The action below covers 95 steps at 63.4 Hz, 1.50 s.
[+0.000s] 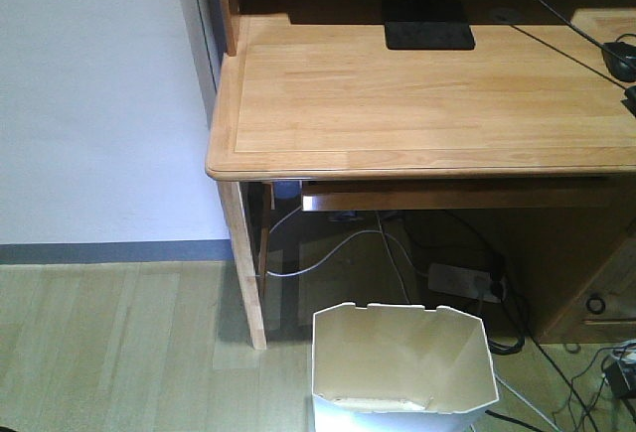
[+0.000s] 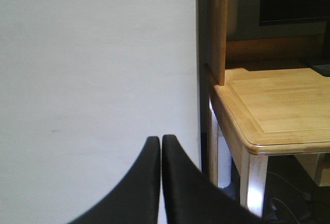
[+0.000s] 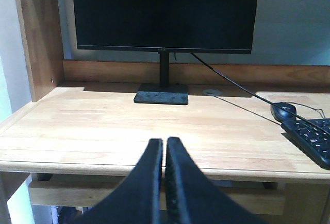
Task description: Move trash bin to bedside with robot
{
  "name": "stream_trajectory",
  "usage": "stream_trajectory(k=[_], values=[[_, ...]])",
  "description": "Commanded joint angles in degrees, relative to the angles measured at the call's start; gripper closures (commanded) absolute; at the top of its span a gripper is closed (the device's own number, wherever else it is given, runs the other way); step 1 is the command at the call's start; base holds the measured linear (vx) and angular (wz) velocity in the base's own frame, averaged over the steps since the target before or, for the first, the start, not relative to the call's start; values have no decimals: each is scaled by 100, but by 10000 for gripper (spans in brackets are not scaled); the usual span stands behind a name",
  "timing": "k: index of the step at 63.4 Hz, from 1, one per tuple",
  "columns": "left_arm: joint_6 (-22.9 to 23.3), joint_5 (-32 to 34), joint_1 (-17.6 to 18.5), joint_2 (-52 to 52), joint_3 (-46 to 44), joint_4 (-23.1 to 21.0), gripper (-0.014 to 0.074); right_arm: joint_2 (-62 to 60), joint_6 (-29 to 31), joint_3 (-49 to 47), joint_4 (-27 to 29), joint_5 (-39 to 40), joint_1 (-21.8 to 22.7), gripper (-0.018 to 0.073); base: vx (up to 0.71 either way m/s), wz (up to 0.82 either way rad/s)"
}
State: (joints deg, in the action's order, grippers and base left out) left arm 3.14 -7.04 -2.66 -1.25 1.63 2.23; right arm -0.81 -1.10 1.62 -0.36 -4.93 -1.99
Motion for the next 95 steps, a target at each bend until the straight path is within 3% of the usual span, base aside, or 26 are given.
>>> stream_trajectory(k=[1, 10, 26, 48, 56, 80, 95], values=[[25, 410, -1, -26, -119, -26, 603, -55, 2, 117, -53, 418, -6, 568, 0, 0], [25, 410, -1, -26, -119, -26, 603, -55, 2, 104, -53, 493, -6, 568, 0, 0], [25, 410, -1, -26, -119, -26, 603, 36, 2, 35, -34, 1787, -6, 568, 0, 0], [25, 410, -1, -26, -119, -26, 603, 1804, 2, -1541, -34, 902, -6, 568, 0, 0], [25, 410, -1, -26, -119, -26, 603, 2567, 2, -2059, -23, 168, -6, 568, 0, 0], [25, 410, -1, -26, -119, -26, 603, 3388, -105, -2214, 193, -283, -6, 562, 0, 0], [25, 410, -1, -26, -119, -26, 603, 3454, -105, -2214, 36, -348, -6, 417, 0, 0]])
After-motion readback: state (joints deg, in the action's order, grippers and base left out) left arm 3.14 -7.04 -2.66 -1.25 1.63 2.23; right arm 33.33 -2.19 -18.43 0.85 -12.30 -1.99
